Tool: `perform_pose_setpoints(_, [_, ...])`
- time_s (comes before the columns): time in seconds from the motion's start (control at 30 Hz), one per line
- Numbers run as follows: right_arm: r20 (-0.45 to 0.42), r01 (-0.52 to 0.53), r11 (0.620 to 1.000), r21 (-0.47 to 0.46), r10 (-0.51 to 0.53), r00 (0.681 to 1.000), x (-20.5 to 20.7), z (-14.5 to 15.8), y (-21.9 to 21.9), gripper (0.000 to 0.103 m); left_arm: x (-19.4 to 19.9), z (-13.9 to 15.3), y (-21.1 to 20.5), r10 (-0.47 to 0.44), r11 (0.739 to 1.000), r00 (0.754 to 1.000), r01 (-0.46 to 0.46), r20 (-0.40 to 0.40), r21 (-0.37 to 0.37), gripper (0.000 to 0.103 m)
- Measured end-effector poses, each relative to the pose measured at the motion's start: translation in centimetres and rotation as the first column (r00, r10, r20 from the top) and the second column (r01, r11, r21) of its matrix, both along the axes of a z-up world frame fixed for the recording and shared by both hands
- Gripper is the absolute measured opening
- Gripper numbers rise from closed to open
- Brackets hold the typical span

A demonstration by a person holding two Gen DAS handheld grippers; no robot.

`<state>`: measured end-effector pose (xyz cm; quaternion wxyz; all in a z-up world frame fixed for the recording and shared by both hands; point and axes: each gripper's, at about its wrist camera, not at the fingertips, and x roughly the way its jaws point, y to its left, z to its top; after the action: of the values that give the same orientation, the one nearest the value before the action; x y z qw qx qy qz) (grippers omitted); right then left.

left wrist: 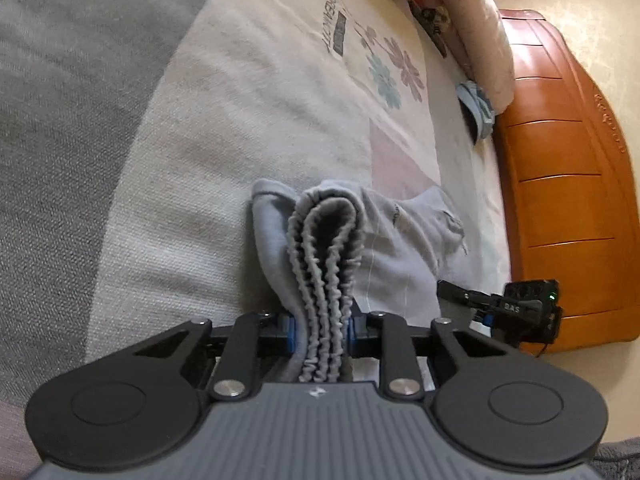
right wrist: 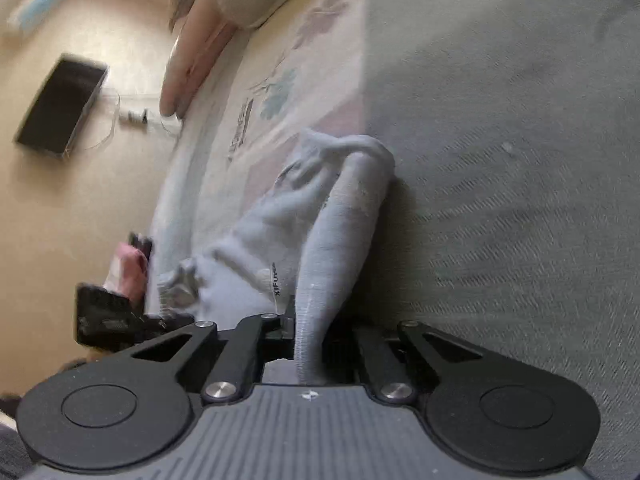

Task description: Fold clothes

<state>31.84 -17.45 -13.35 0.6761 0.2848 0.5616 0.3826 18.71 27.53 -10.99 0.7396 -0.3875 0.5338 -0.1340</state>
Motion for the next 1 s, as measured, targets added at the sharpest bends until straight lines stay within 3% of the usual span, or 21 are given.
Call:
perform_pose_setpoints(0.1, [0.024, 0.024, 0.999, -0.031, -0.023, 0.999, -0.9, 0.7, 0.5, 0.007, -0.1, 1.0, -0.7, -0.006, 0.999, 1.000, 0.006, 0.014, 0.035, 0.020])
perform_pose_setpoints(0.2, [0.057, 0.045, 0.997, -0.061, -0.041, 0.997, -1.7, 1.9, 0.9, 0.007, -0.1, 2.1, -1.1, -0.008, 1.000, 0.999, 0.008, 0.052, 0.012, 0.020])
perform_pose_setpoints(0.57, [0.195, 0.089, 0.996, 0.006, -0.089, 0.977, -4.3, 7.5, -0.6, 0.008, 2.5, 7.5, -5.1, -0.127, 0.991, 0.975, 0.120, 0.182, 0.052, 0.020])
perform_pose_setpoints(0.8, [0.254, 0.228, 0.973, 0.026, -0.227, 0.940, -6.2, 9.8, -5.7, 0.008, 7.6, 10.1, -10.8, -0.282, 0.959, 0.929, 0.267, 0.240, 0.093, 0.020])
perform_pose_setpoints(1.0, [0.302, 0.385, 0.923, 0.015, -0.371, 0.878, -8.4, 11.2, -12.0, 0.010, 13.1, 11.2, -19.3, -0.443, 0.896, 0.859, 0.427, 0.257, 0.119, 0.020])
